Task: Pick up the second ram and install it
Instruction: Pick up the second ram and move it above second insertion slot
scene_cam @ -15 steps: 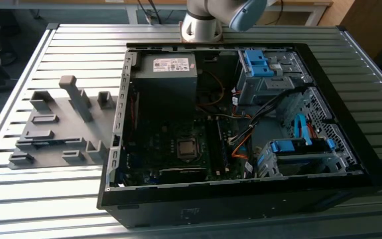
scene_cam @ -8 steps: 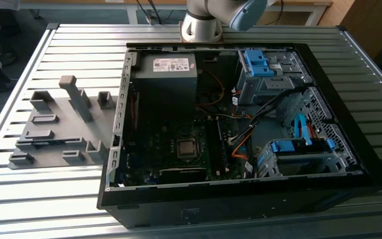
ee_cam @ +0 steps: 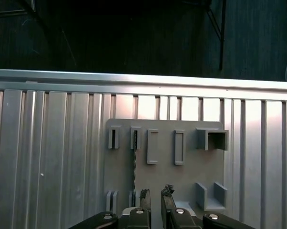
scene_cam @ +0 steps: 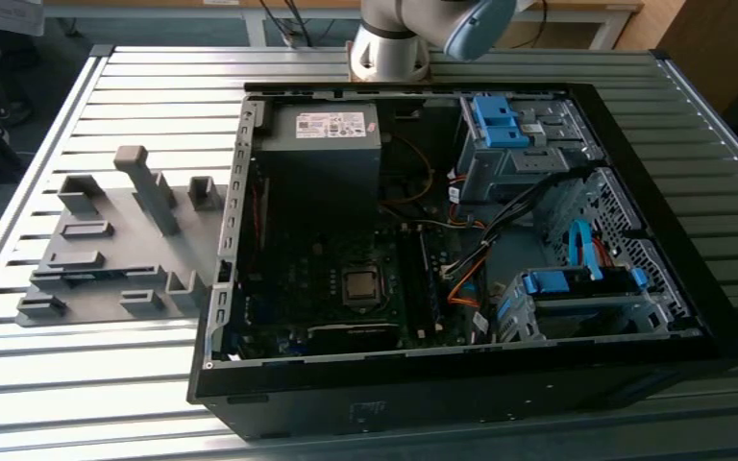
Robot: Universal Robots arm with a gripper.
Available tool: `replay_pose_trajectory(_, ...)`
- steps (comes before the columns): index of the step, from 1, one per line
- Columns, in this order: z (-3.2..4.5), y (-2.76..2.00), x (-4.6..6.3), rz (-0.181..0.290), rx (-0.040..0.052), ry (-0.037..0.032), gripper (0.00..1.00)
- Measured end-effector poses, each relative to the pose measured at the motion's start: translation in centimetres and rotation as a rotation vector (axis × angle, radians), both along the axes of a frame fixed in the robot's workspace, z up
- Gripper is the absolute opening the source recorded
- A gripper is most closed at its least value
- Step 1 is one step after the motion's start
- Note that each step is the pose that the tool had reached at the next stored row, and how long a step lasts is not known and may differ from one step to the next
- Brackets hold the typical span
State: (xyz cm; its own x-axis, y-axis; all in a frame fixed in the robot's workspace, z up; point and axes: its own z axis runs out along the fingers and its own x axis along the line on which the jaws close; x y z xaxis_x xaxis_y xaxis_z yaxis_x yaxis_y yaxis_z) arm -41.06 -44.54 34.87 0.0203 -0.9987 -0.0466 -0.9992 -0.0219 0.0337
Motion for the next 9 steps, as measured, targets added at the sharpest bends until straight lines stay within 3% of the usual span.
replay_pose_trajectory(9, -1.54, 0.0, 0.0, -0.007, -0.0001, 0.0001, 0.24)
